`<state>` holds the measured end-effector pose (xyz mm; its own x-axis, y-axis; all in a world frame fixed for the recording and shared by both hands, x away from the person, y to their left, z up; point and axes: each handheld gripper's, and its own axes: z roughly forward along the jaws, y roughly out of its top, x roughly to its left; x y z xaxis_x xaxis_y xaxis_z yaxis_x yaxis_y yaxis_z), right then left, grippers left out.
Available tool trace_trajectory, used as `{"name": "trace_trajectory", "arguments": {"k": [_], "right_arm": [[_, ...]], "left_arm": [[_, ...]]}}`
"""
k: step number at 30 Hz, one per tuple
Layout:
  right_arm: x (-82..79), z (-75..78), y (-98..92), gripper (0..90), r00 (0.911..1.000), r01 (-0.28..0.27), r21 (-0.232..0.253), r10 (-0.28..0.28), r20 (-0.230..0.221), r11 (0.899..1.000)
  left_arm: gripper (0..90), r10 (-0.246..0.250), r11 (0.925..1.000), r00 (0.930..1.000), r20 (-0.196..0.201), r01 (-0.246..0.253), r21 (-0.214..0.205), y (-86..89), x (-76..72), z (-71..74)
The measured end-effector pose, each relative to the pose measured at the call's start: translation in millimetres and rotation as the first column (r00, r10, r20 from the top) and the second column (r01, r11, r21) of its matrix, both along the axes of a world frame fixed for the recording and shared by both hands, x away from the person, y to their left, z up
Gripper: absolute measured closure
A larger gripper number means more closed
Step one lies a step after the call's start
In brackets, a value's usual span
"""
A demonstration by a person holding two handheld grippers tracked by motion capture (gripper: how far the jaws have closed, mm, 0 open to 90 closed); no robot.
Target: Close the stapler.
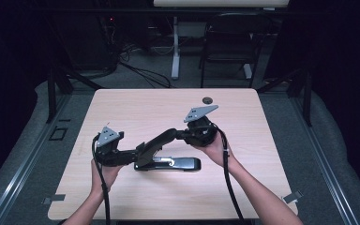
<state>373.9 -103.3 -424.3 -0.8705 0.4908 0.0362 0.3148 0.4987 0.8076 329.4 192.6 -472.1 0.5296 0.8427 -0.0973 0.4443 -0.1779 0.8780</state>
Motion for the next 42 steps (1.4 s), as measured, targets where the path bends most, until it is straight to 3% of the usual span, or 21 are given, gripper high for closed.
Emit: {"name": "trace_trajectory", "arguments": {"k": [7, 17, 35, 42], "right_arm": [[0.4, -4.6, -5.6, 90.0, 0.9998, 0.007, -0.016, -0.007, -0.017, 1.000], [0.9, -14.7, -14.6, 90.0, 0.9983, 0.030, -0.026, -0.031, -0.049, 0.999], [1.0, -32.3, -29.3, 90.0, 0.9925, 0.071, -0.060, -0.076, -0.096, 0.996], [2.1, -41.3, -33.1, 90.0, 0.9826, 0.092, -0.093, -0.105, -0.153, 0.991]], "left_arm": [[7.9, 0.028, 0.9995, 0.9985, -0.048, -0.028, 0.014, 7.7, 10.3, -6.7], [6.4, 0.074, 0.9972, 0.9905, -0.115, -0.073, 0.019, 21.2, 22.7, -16.2], [1.8, 0.109, 0.9938, 0.9820, -0.154, -0.105, 0.036, 28.4, 31.3, -24.4], [1.1, 0.112, 0.9935, 0.9818, -0.153, -0.108, 0.037, 28.6, 32.7, -26.3]]}}
